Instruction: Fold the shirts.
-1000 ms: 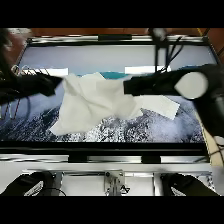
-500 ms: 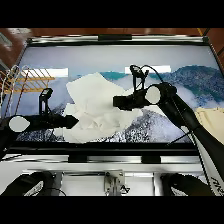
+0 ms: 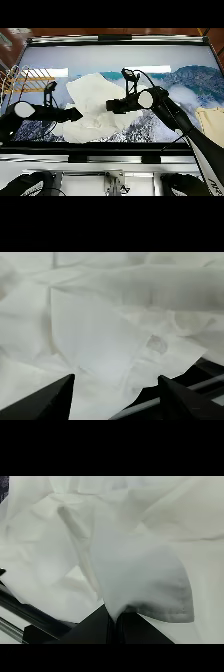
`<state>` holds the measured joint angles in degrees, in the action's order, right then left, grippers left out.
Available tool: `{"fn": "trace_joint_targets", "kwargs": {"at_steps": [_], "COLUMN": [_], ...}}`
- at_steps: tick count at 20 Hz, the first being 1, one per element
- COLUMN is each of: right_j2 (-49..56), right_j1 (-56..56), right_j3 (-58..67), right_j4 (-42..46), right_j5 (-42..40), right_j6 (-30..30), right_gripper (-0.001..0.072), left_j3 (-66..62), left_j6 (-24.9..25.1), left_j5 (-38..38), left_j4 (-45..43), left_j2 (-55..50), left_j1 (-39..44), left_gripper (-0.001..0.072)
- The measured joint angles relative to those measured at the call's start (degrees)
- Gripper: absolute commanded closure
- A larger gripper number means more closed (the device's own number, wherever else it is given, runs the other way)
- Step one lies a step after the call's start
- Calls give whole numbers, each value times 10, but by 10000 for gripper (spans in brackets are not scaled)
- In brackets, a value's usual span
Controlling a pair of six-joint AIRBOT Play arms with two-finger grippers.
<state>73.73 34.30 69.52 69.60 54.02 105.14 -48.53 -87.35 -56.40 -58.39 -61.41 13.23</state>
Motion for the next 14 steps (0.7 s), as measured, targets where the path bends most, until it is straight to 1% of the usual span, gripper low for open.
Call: {"fn": "trace_joint_targets", "kwargs": {"at_steps": [2, 5, 9, 10, 12, 14], "right_j2": [0, 0, 0, 0, 0, 0], "right_j1": [3, 5, 7, 7, 4, -9], "right_j3": [0, 0, 0, 0, 0, 0], "right_j4": [6, 11, 24, 31, 56, 76], "right_j5": [0, 0, 4, 6, 17, 38], "right_j6": [0, 0, 0, 1, 8, 16], "right_gripper": [655, 655, 654, 610, 197, 197], "left_j3": [-19, -60, -128, -144, -171, -188], "left_j6": [-2, -3, 9, 10, 9, 4], "left_j5": [-26, -42, -55, -63, -90, -119], "left_j4": [7, 31, 54, 50, 20, -29], "left_j2": [-64, -140, -174, -175, -173, -163], "left_j1": [0, 0, 0, 0, -1, -1], "left_gripper": [20, 22, 38, 39, 40, 40]}}
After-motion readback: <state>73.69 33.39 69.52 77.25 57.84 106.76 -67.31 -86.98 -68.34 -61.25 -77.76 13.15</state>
